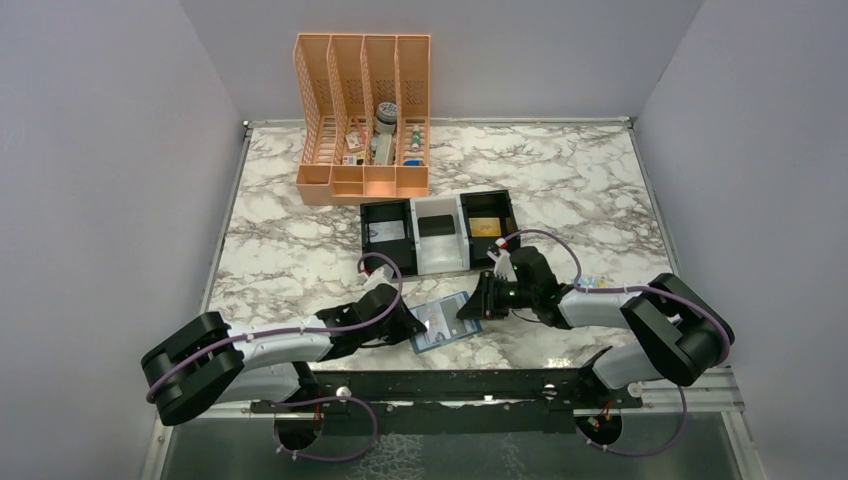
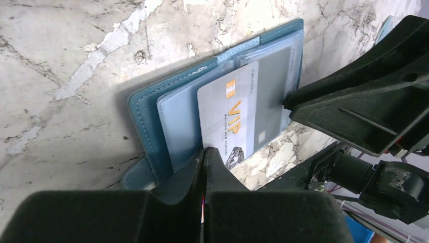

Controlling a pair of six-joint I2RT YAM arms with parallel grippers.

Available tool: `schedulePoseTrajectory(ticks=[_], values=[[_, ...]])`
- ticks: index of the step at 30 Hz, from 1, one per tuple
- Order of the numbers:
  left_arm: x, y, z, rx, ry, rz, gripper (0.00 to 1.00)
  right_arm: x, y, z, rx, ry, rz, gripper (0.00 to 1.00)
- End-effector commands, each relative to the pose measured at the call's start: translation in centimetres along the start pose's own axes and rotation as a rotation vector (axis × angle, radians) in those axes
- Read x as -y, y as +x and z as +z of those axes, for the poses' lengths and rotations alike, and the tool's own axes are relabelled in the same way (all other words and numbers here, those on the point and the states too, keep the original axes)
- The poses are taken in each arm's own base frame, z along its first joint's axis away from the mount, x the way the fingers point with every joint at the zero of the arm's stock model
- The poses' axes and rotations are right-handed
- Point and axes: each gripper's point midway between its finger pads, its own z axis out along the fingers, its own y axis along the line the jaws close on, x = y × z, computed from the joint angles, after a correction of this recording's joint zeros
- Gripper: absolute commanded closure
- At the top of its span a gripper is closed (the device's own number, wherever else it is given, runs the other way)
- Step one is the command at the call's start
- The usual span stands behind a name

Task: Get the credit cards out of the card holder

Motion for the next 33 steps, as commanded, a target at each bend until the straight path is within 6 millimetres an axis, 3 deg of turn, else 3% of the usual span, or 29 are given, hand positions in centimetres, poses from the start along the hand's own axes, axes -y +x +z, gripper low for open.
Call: schedulePoseTrajectory(ticks=[1,8,13,21,24,28,33], values=[[-2.1,-0.2,0.0,0.022,-0.068,0.001,0.99,2.3,1.6,-0.6,-0.053,0.100,-0.007,0.76],[-1.3,-0.4,0.0,0.024,-0.057,0.025,0.99,-2.9,-1.0,-1.6,-0.023,-0.049,-0.151,0.72],[-0.9,-0.4,0.0,0.026,-0.022,0.029,0.98,-5.4,-0.5,-0.8,-0.082,-0.109,-0.209,0.68],[0.4,-0.6,0.0,0.022,0.020,0.062,0.93,-1.9,0.3,1.5,-0.141,0.056,-0.121,0.66],[0.7,-0.6,0.0,0.022,0.044,0.058,0.85,-0.2,1.1,1.5,-0.160,0.110,-0.108,0.66],[1.5,-0.6,0.1,0.018,0.107,0.040,0.69,0.6,2.6,1.6,-0.186,0.094,-0.067,0.66],[2.4,-0.4,0.5,-0.008,0.137,0.046,0.66,1.3,3.0,1.6,-0.166,0.112,-0.032,0.66]])
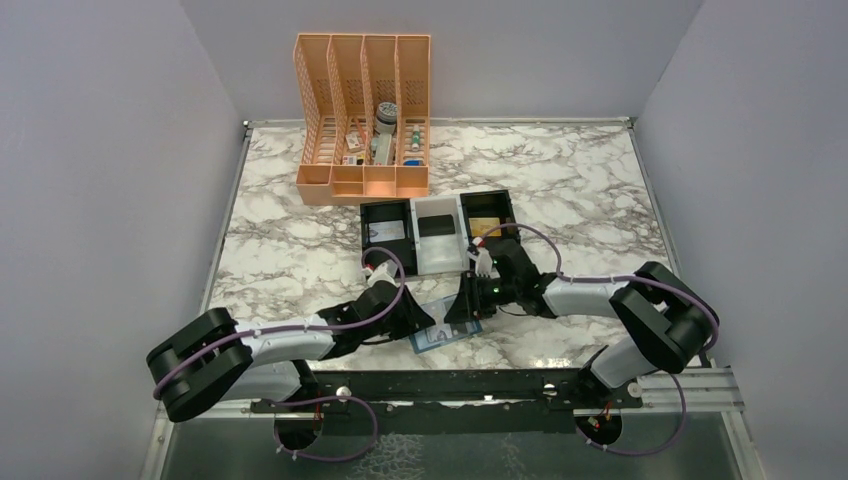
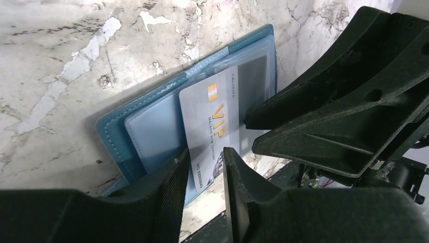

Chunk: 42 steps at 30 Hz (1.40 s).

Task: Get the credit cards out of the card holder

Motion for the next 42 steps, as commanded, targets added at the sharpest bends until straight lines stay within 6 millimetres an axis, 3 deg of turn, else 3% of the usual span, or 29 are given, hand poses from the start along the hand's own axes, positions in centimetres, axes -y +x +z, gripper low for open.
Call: schedulePoseTrajectory(ticks=[1,16,20,28,31,37,42], values=[[1.4,0.3,0.4,-0.027,0.071,0.012,0.66,3.2,2.2,0.2,-0.029,0.107,0.069,0.66],[1.8,1.1,1.4,-0.071,0.120,-0.041,0.70,3.0,2.8,0.8,-0.045,0.059,0.107,0.68],[1.2,1.1,1.3,-0.066,0.107,-0.062,0.75,3.4,2.8,0.6,-0.034,0.090,0.112,0.68],[-0.2,1.0,0.3,-0.032,0.093,-0.115,0.74,4.4,2.4,0.3,-0.007,0.162,0.107,0.68],[-0.5,1.0,0.3,-0.030,0.085,-0.120,0.79,4.4,2.3,0.3,-0.008,0.158,0.106,0.68],[0.2,0.9,0.4,-0.038,0.100,-0.106,0.99,4.2,2.2,0.2,-0.002,0.152,0.103,0.68],[-0.4,0.7,-0.1,-0.019,0.088,-0.123,1.00,4.3,1.7,0.0,0.022,0.177,0.098,0.68]])
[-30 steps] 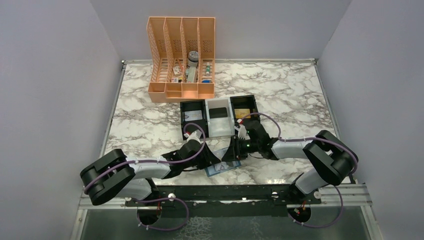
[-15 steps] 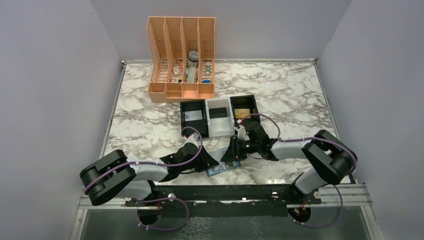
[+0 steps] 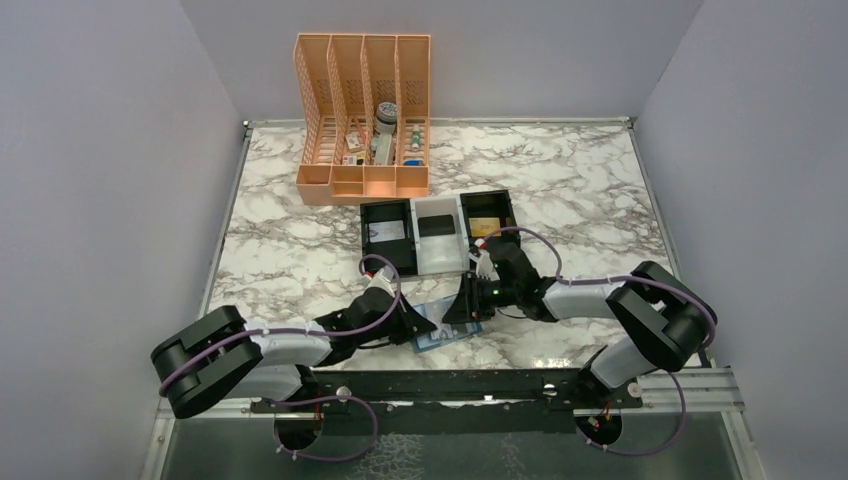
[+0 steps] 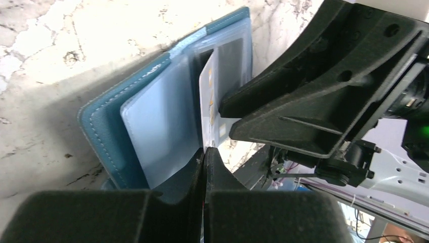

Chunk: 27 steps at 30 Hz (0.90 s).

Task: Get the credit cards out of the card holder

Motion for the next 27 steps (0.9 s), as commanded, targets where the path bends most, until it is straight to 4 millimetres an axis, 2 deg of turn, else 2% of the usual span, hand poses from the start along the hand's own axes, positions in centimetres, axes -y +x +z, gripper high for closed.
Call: schedulePoseTrajectory(ticks=[1,6,7,9,14,17,23,27], values=[[-1.2,-0.7,-0.6,0.038,-0.043,-0.020,1.00,4.5,1.4,-0.6,0.000,0.204,0.036,0.68],[-2.8,-1.9,-2.4,0.092,-0.199,0.020,1.00,4.4,0.6,-0.9,0.032,0.227,0.022,0.68],[-3.4,-2.1,-3.1,0.100,-0.241,0.033,1.00,4.0,0.4,-1.0,0.038,0.211,0.010,0.68],[-2.9,-2.7,-4.0,0.126,-0.241,0.057,1.00,2.5,-0.2,-1.1,0.051,0.145,-0.040,0.68],[-0.1,-3.5,-5.4,0.161,-0.123,0.117,1.00,-2.0,-2.5,-2.5,0.154,-0.003,-0.147,0.60],[1.9,-4.3,-6.3,0.187,-0.069,0.170,1.00,-3.7,-4.2,-3.6,0.226,-0.019,-0.189,0.53],[5.4,-6.2,-7.8,0.217,-0.025,0.328,1.00,-4.7,-7.4,-5.9,0.376,0.046,-0.223,0.41],[6.9,-7.4,-7.9,0.180,0.028,0.377,1.00,-5.0,-8.6,-6.8,0.384,-0.003,-0.197,0.37]])
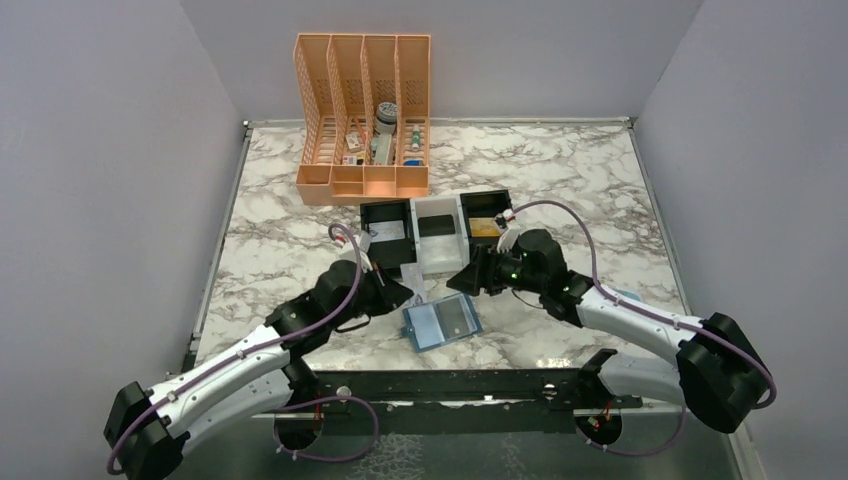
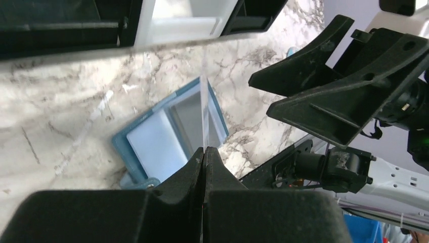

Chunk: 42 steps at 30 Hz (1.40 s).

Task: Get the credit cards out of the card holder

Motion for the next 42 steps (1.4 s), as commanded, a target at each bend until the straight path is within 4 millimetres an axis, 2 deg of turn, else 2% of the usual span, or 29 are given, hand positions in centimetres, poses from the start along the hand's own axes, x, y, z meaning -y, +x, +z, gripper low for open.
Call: schedulePoseTrajectory(ticks=[1,7,10,13,18,26,32,36,42], values=[[0.9,-1.8,-0.2,-0.039,0.067,0.103,1.00,0.6,-2.3,-0.6,0.043,-0.002,0.027,0.36],[1.3,-4.1,-0.7,-0.060,0.214,0.092,1.00,0.3,-3.6,-2.1,0.064,-0.152,0.102,0.33],[3.7,-5.0,-1.8,-0.060,0.396,0.041,1.00,-0.7,-4.1,-2.5,0.066,-0.197,0.091,0.32],[5.5,-5.7,-2.5,-0.050,0.504,0.026,1.00,-2.4,-4.2,-2.8,0.034,-0.282,0.032,0.32],[6.2,-5.8,-2.6,-0.069,0.536,0.038,1.00,-5.6,-4.6,-3.7,0.028,-0.472,0.028,0.33],[7.7,-5.3,-3.2,-0.080,0.599,0.041,1.00,-7.7,-5.7,-1.9,-0.008,-0.526,0.030,0.41],[7.8,-4.7,-3.1,-0.092,0.603,0.039,1.00,-10.1,-5.6,-1.8,-0.036,-0.624,0.035,0.48],[8.1,-4.6,-3.1,-0.102,0.614,0.047,1.00,-10.8,-5.7,-1.4,-0.049,-0.643,0.045,0.56],[8.1,-4.5,-3.0,-0.100,0.611,0.039,1.00,-11.8,-5.9,-1.8,-0.060,-0.710,0.060,0.70]])
